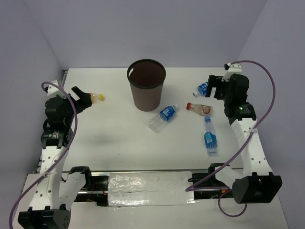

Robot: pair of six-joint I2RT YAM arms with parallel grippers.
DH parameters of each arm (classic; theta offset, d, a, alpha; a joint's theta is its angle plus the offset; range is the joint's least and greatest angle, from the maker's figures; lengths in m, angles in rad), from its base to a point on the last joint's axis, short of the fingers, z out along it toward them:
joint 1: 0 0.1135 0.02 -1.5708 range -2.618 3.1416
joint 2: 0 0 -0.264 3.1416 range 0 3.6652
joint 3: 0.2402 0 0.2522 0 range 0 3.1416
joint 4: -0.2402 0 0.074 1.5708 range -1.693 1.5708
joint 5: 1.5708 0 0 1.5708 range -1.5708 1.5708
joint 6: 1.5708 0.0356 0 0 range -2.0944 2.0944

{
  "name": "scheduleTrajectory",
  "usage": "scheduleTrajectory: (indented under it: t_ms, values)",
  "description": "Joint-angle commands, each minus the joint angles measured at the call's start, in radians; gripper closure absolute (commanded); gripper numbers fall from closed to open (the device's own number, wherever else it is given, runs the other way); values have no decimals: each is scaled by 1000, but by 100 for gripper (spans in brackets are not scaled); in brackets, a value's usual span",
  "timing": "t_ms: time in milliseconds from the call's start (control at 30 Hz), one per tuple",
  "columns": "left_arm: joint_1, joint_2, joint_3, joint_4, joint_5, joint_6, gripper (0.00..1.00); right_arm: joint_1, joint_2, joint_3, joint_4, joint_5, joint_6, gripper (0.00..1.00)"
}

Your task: Put the plastic bottles in the bin

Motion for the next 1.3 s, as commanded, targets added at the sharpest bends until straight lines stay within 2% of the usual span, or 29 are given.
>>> scheduleTrajectory:
  t_ms: [0,100,267,300,400,500,600,700,767,900,967,1067,1167,1267]
  values:
    - [-1,-49,-14,-8,21,-58,1,-3,-31,15,1,-21,-14,0]
    - [1,-43,-35,-24,24,-88,1,-1,-46,-3,21,-69,-43,0]
    - [3,8,-54,-25,26,-122,1,8,-46,-34,28,-251,-155,0]
    - [6,20,-48,-30,6,-140,0,11,-40,-34,5,-266,-233,0]
    - [30,87,-8,-76,-11,-237,1,60,3,-12,-55,-256,-325,0]
    - [81,199,50,-116,14,-323,4,70,75,49,-156,-270,-364,0]
    - [157,337,101,-142,52,-435,1,71,127,86,-218,-311,-396,0]
    - [263,480,110,-62,191,-583,1,71,129,80,-201,-342,-420,0]
    - [282,606,147,7,275,-671,1,71,112,71,-180,-368,-443,0]
    - [286,877,268,83,345,-769,1,68,98,46,-150,-415,-470,0]
    - [285,959,350,110,388,-805,1,66,101,46,-150,-434,-476,0]
    - [286,1078,453,105,386,-819,1,57,99,40,-150,-457,-476,0]
    - [286,1167,558,23,316,-806,1,51,92,18,-138,-460,-471,0]
    - [285,1303,680,-144,256,-820,1,45,89,8,-137,-460,-465,0]
